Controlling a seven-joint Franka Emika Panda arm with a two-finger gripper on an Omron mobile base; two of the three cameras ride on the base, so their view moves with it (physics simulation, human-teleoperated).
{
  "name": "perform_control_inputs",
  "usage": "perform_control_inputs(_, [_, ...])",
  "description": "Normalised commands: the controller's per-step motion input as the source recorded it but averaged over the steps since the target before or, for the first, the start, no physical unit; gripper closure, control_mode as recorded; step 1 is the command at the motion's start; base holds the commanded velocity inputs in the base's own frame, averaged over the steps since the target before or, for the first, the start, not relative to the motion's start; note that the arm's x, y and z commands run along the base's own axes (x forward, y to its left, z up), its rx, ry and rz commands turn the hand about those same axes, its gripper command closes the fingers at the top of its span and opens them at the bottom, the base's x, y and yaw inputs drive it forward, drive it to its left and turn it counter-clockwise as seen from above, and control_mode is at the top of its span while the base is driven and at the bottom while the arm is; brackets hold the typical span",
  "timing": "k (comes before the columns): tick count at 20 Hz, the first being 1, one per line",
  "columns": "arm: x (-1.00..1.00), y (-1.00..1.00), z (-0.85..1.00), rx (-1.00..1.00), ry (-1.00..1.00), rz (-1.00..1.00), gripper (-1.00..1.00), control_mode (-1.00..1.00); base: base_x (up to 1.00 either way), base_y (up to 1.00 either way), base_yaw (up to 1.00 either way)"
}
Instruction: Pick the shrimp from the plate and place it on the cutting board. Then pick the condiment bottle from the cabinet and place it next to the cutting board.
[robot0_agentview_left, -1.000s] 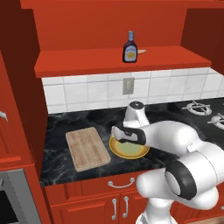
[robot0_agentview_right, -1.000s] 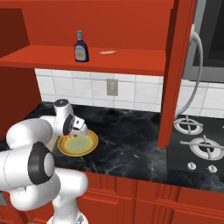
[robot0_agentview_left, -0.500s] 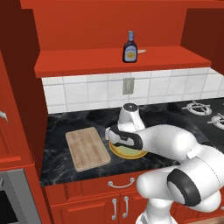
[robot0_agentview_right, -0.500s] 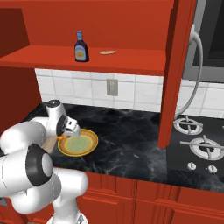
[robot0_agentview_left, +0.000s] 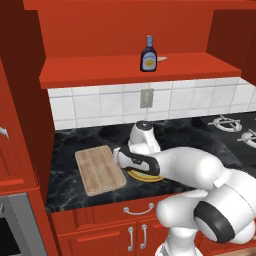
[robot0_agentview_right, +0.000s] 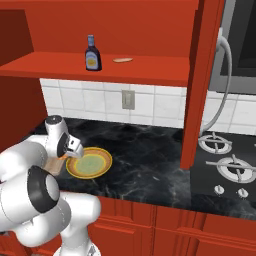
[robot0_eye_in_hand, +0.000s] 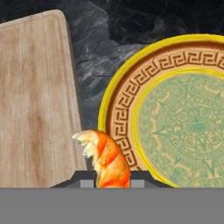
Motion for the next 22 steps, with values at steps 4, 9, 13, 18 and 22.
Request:
perform_control_inputs(4, [-0.06,0.42,0.0,0.03,0.0,0.0,1.0,-1.0,0.0,0.0,0.0])
perform_control_inputs(9, [-0.04,0.44,0.0,0.01,0.0,0.0,1.0,-1.0,0.0,0.0,0.0])
perform_control_inputs(13, [0.0,0.44,0.0,0.0,0.0,0.0,1.0,-1.0,0.0,0.0,0.0])
perform_control_inputs(18, [0.0,0.33,0.0,0.0,0.0,-0.01,1.0,-1.0,0.0,0.0,0.0])
perform_control_inputs(22, [0.01,0.22,-0.03,0.0,0.0,-0.02,1.0,-1.0,0.0,0.0,0.0])
